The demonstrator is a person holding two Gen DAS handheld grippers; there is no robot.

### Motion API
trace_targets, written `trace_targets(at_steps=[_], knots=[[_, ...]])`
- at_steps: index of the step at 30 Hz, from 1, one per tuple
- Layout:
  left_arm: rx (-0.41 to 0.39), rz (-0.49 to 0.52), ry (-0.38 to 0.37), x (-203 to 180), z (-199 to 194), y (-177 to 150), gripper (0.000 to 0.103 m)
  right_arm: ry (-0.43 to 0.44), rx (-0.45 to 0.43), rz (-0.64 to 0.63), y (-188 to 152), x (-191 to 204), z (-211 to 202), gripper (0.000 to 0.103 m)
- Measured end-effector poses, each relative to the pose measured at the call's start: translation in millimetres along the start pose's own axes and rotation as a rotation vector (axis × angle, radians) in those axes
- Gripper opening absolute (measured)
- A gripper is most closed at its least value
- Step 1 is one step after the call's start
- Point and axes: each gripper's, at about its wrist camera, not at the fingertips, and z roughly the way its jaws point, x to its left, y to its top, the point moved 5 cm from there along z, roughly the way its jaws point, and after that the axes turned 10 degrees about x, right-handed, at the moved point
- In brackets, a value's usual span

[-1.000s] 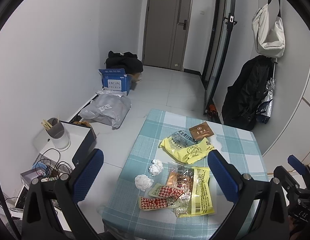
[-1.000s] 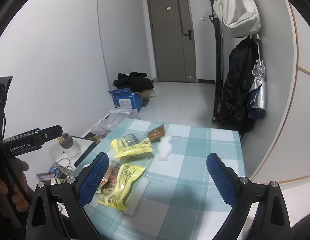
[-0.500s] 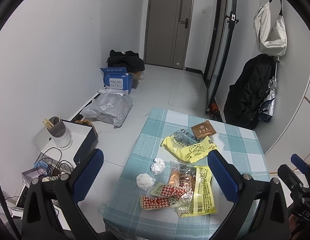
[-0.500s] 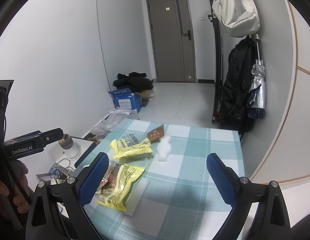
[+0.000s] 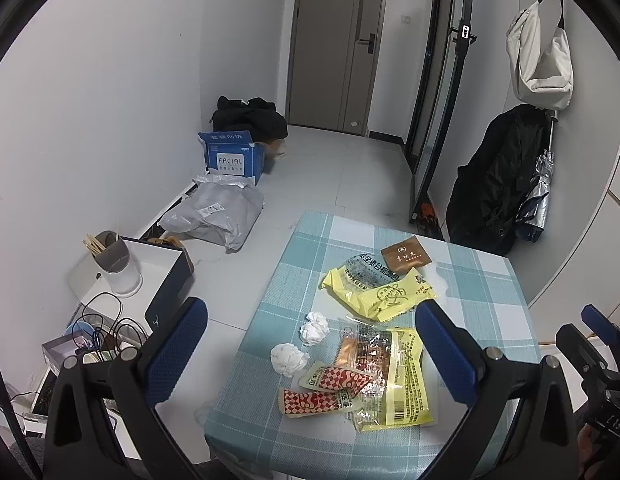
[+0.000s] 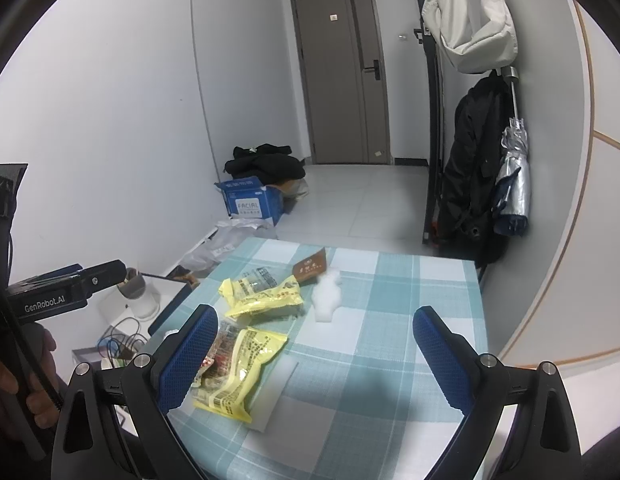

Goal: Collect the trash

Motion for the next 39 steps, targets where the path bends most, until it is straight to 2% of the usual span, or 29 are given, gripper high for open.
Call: trace_targets(at_steps=[25,33,39], knots=[[0.017,-0.003,-0.012,-0.7,3.1,-0.8,0.102,0.019,0.023,0.003,-2.7,2.2,6.4,0.099],[0.085,-0.028,-0.072,2.0,19.4,-1.3,0.102,0.048,0.062,0.032,-1.4,-1.1,19.5,0.099],[0.202,-0.091,-0.113,29.5,45.2,4.5,0.102,0.127,0.094,0.05,4.0,0.7,34.7,0.099]])
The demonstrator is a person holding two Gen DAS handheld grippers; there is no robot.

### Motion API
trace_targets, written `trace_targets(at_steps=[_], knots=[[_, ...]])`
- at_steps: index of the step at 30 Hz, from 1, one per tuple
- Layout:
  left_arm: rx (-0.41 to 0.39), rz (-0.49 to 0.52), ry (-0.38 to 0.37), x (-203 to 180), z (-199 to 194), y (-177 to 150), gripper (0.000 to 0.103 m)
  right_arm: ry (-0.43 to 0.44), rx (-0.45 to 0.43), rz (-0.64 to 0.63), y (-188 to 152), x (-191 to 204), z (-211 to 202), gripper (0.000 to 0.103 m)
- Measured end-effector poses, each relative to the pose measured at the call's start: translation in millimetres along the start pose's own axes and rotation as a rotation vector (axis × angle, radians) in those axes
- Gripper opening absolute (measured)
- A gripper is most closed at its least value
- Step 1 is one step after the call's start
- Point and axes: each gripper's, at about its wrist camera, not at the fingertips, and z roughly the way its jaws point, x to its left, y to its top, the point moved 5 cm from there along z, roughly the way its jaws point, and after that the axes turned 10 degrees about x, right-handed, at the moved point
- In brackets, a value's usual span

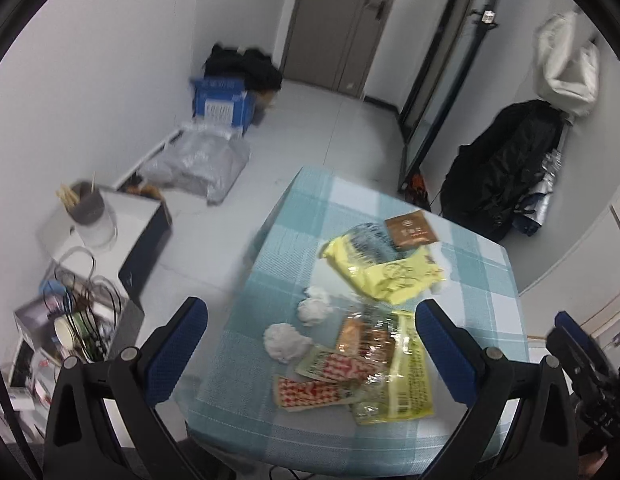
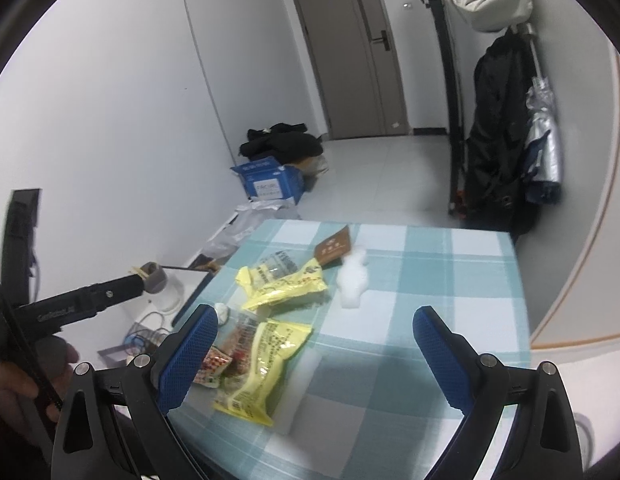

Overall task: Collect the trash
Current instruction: 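Lower the left gripper onto the crumpled white tissue and close it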

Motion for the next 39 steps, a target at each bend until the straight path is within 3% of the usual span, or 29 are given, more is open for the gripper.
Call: trace_targets(at_steps=[5,9,11,14,17,19,22,27,33,35,39], knots=[[0.15,0.019,0.018,19.1,31.0,6.9,0.102,0.031,0.023,-0.024,5.9,4.1,13.7,0.099],[0.264,0.11,0.082,18.0,56.7,1.7,0.101,0.048,0.055,-0.013,10.7,0.6,26.6,0.099],[0.318,0.151,0.09,16.7,67.4,-0.5,0.095,0.035,0.067,-0.017,13.4,-2.3,33.0,0.099],[0.402,0.155,0.094,24.0,73.3,-10.5,0.093,0.015,0.085,-0.034,16.3,-5.6,42.6,0.099],[0.429,0.126,0.102,35.3,75.4,-18.8,0.09,0.012,0.098,-0.047,17.3,-7.7,49.5,0.099],[0.446,0.119,0.094,34.4,76.0,-21.6,0.08,0.02,0.112,-0.043,16.9,-8.7,54.1,0.099],[0.423,0.157,0.11,25.7,74.7,-18.8,0.08,0.037,0.138,-0.033,16.0,-9.0,62.3,0.099],[0.413,0.203,0.1,14.0,74.6,-19.5,0.069,0.041,0.139,-0.044,13.6,-5.3,63.2,0.099],[0.399,0.226,0.057,8.0,77.1,-17.4,0.038,0.03,0.138,-0.068,9.6,-1.5,62.3,0.099],[0.401,0.227,0.03,5.2,76.2,-17.6,0.022,0.033,0.137,-0.068,8.7,0.0,61.0,0.099],[0.394,0.228,0.006,4.2,76.0,-16.3,0.014,0.035,0.134,-0.076,5.6,3.6,57.8,0.099]])
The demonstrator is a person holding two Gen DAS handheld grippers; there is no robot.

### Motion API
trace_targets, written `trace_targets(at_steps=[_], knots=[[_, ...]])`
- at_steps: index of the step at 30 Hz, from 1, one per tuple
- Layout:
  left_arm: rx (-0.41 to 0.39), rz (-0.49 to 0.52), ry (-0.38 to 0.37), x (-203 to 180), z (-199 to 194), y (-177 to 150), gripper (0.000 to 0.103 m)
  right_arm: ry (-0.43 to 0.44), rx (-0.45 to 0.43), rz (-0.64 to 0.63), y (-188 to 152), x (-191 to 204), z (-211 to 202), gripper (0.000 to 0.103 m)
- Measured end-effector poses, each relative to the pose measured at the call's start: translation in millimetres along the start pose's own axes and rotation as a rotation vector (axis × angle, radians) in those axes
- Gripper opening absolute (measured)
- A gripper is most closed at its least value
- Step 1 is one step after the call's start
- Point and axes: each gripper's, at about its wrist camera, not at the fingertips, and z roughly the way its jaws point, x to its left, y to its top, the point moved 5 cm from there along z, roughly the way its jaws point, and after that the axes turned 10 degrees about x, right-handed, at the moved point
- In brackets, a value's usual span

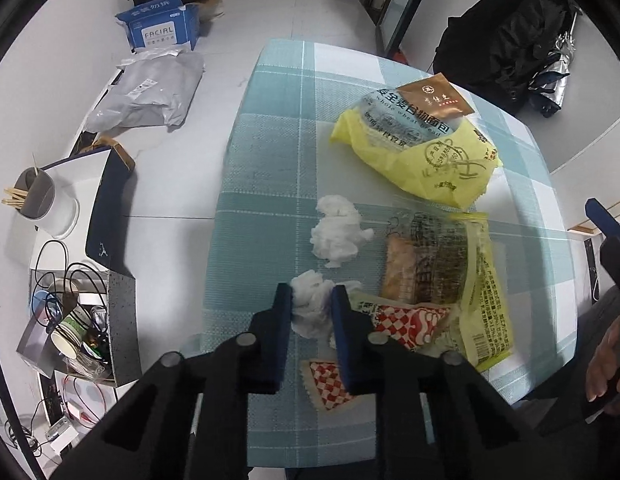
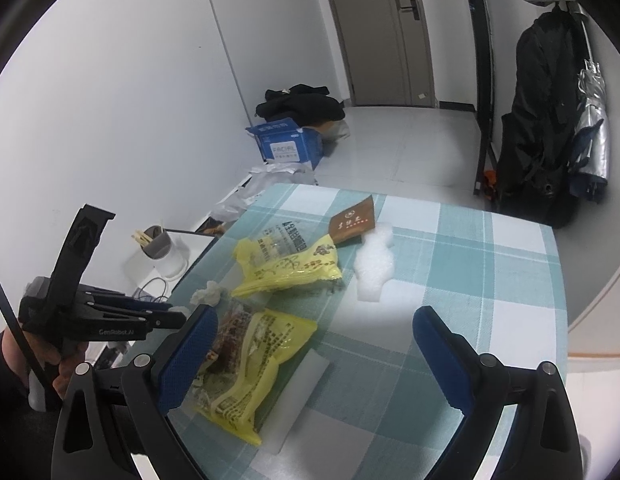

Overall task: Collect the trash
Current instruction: 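Lower the left gripper onto the crumpled white tissue and close it, then grasp a second white tissue with the right gripper while the left gripper holds its tissue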

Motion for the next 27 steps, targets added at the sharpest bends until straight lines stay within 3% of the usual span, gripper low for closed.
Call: trace_targets(at_steps=[10,16,22,27], knots=[[-0.069,-0.081,-0.043,7.3,-17.5,0.4,0.008,-0.023,0.012,-0.039,-11.7,13.5,-1.4,0.099],[-0.188,-0.154,-0.137,19.7,-51.8,0.1,0.008,-0.039,0.021,-0.031,-12.6,22.5,-4.1,0.098],[-0.322,-0.258,-0.188,46.1,-84.2,-6.4,0.008,0.024,0.036,-0.056,4.1,44.8,-7.7,0.098],[-0.429,-0.287,-0.224,59.1,-110.8,-9.7,0.008,0.105,0.107,-0.107,28.7,75.7,10.3,0.096]])
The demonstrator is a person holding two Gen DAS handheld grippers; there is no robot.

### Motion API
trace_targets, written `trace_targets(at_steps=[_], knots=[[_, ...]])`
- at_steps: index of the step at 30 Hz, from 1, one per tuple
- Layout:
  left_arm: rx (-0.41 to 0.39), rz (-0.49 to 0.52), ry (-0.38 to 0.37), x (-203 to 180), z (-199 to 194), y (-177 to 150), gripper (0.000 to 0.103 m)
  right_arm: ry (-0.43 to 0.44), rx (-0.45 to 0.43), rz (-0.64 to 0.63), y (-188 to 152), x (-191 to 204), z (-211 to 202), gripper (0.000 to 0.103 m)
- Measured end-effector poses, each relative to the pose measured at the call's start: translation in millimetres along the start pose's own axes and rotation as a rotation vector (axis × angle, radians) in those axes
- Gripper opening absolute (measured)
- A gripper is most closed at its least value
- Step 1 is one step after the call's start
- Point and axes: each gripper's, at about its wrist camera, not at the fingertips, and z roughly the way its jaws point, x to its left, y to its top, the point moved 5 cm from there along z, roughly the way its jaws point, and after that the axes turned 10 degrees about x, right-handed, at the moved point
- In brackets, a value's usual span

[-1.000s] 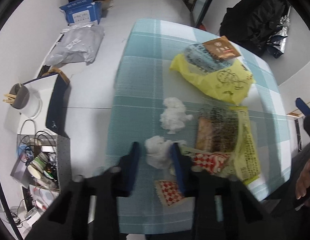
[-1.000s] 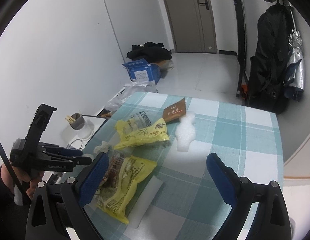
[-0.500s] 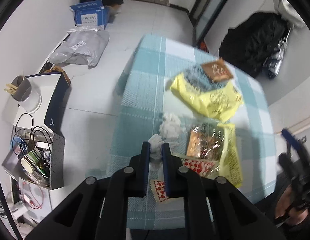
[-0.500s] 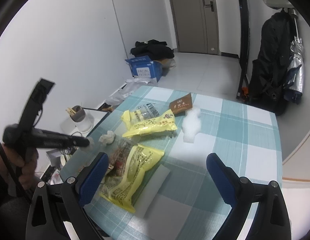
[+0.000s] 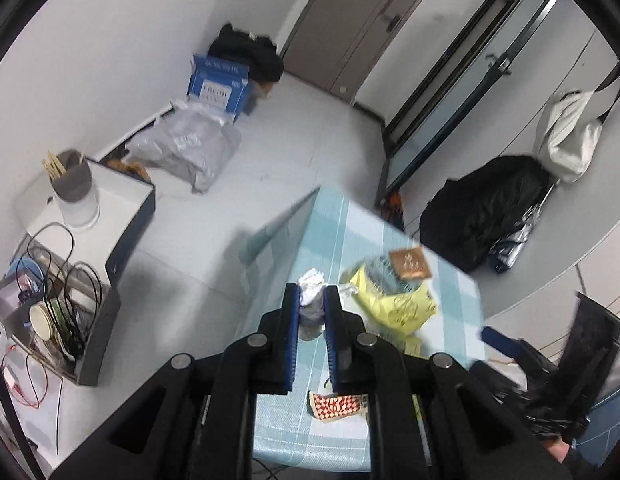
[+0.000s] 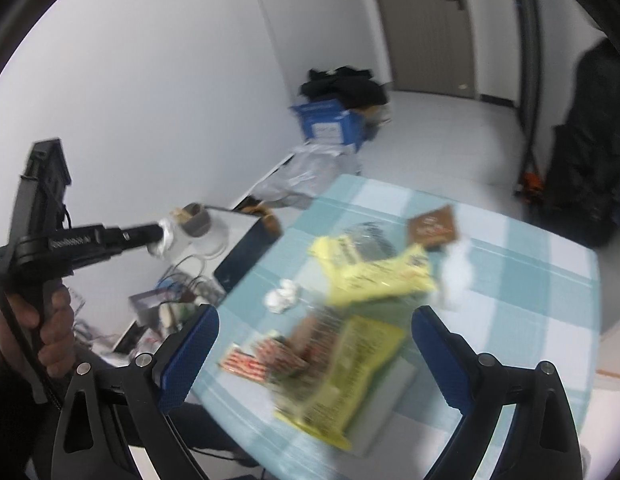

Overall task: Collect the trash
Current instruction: 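Grasp a second white tissue with the right gripper while the left gripper holds its tissue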

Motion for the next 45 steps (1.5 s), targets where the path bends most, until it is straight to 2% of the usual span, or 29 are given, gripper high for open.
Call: trace_targets(at_steps=[2,6,9,11,14,20,24,25,27,29,38,45], knots=[[-0.036,0.009,-0.038,-2.2,-10.0,0.4,0.008,-0.009,0.03,-0.029,11.3,10.9,12.5,0.093],[-0.058,0.022,-0.046,0.8,-14.4,0.8,0.008,-0.06,0.135,-0.236,31.6,42.8,51.3,0.082],[-0.052,0.002,-0.058,11.4,-13.4,3.4,0.008,-0.095,0.201,-0.358,32.5,58.4,81.9,0.077],[-0.062,0.006,-0.057,16.7,-16.8,5.3,0.008,-0.102,0.247,-0.407,27.8,63.2,101.4,0.068],[-0.082,0.017,-0.02,24.1,-21.1,6.2,0.008,-0.107,0.303,-0.42,19.6,61.2,123.4,0.062],[-0.053,-0.029,-0.041,37.1,-16.8,4.6,0.008,-0.129,0.331,-0.405,15.0,53.8,150.9,0.047],[-0.058,-0.021,-0.038,33.9,-19.1,4.7,0.008,-0.147,0.361,-0.424,12.1,53.2,163.7,0.041],[-0.059,-0.019,-0.038,32.8,-19.5,4.8,0.008,-0.154,0.366,-0.424,11.5,53.5,166.0,0.036],[-0.057,-0.013,-0.035,31.1,-18.9,4.0,0.008,-0.141,0.351,-0.412,11.8,53.3,164.1,0.026],[-0.052,-0.01,-0.031,29.7,-17.6,3.3,0.008,-0.142,0.353,-0.406,11.3,53.3,162.5,0.023],[-0.045,0.027,0.016,22.2,-11.5,3.7,0.008,-0.112,0.283,-0.351,17.1,49.1,149.1,0.02],[-0.03,0.052,0.027,12.6,-5.3,1.9,0.008,-0.072,0.184,-0.282,21.8,46.2,112.1,0.02]])
